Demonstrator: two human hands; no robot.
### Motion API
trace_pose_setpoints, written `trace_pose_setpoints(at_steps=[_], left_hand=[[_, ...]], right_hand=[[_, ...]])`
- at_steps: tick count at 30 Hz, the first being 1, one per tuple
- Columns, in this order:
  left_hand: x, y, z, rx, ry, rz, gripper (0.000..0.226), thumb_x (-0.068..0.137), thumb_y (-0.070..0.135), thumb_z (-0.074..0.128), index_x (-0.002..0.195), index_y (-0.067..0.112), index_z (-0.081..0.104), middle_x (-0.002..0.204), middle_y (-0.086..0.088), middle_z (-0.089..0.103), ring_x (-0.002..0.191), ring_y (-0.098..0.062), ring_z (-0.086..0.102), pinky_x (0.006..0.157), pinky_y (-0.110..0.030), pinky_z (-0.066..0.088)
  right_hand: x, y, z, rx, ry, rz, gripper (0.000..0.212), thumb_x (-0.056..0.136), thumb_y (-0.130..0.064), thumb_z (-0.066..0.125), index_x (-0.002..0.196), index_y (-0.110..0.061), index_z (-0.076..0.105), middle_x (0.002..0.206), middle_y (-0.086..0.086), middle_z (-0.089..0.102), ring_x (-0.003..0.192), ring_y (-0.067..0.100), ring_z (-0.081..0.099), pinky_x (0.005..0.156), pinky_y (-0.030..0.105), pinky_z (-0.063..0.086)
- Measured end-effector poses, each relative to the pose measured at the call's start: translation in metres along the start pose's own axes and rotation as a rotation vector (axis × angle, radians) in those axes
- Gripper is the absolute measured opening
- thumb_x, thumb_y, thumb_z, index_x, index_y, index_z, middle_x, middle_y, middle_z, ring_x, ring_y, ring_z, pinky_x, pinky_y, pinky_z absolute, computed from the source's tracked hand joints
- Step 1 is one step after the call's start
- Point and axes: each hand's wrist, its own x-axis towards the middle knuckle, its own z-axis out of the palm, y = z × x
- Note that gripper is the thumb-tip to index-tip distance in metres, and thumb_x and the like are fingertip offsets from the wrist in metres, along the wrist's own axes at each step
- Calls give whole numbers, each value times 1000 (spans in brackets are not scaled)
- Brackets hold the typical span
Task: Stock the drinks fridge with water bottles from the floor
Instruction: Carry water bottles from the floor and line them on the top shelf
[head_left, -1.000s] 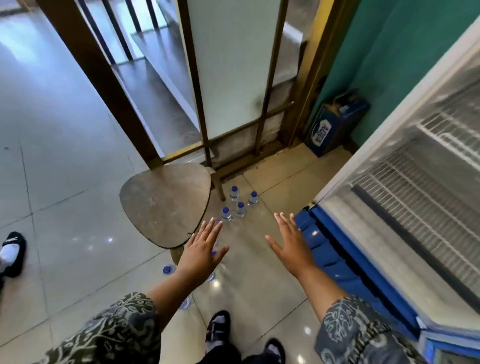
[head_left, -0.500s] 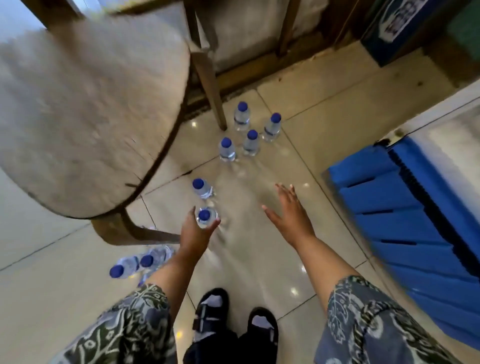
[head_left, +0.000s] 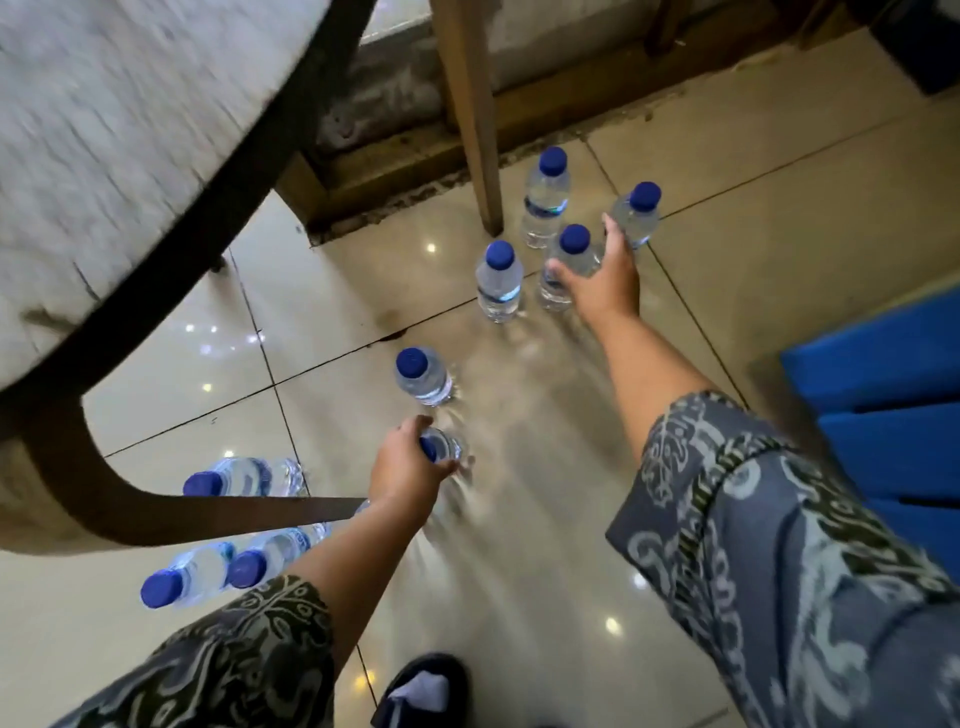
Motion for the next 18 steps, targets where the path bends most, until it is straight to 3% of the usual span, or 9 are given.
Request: trace_pose_setpoints(at_steps=[3, 7, 11, 15, 18], left_hand=[[2, -8, 7, -73, 55, -9, 57, 78, 20, 74, 130, 16, 51, 120, -10, 59, 107, -25, 57, 84, -25, 41], [0, -11, 8, -143, 54, 3, 58, 80, 24, 74, 132, 16, 50, 123, -9, 58, 112, -23, 56, 92, -28, 43], [-29, 7, -7, -242, 16, -21, 59, 80, 25, 74, 133, 17, 50, 123, -8, 59, 111, -22, 56, 93, -29, 43], [-94, 50, -39, -278, -23, -6, 59, 77, 21, 76, 130, 14, 52, 121, -10, 59, 111, -24, 55, 92, -28, 41], [-161, 92, -78, -305, -48, 27, 60, 76, 20, 77, 130, 13, 50, 121, -11, 57, 110, -27, 54, 88, -28, 40]], right_hand=[[29, 4, 16, -27, -108, 42, 80, 77, -23, 76, 142, -17, 31, 144, 4, 40, 132, 20, 39, 105, 27, 32], [32, 11, 31, -34, -7, 50, 50, 79, -13, 72, 122, -11, 48, 121, 7, 57, 104, 20, 53, 84, 22, 35], [-20, 7, 7, 59, 19, 88, 48, 82, -10, 70, 124, -8, 48, 114, 4, 56, 86, 9, 52, 73, 5, 36], [-93, -25, -51, 72, 29, 122, 47, 75, -10, 75, 117, -7, 53, 114, 13, 61, 98, 23, 58, 74, 14, 34], [-150, -75, -116, 87, -10, 126, 48, 74, -8, 76, 117, -9, 54, 108, 6, 61, 94, 16, 55, 75, 13, 34]])
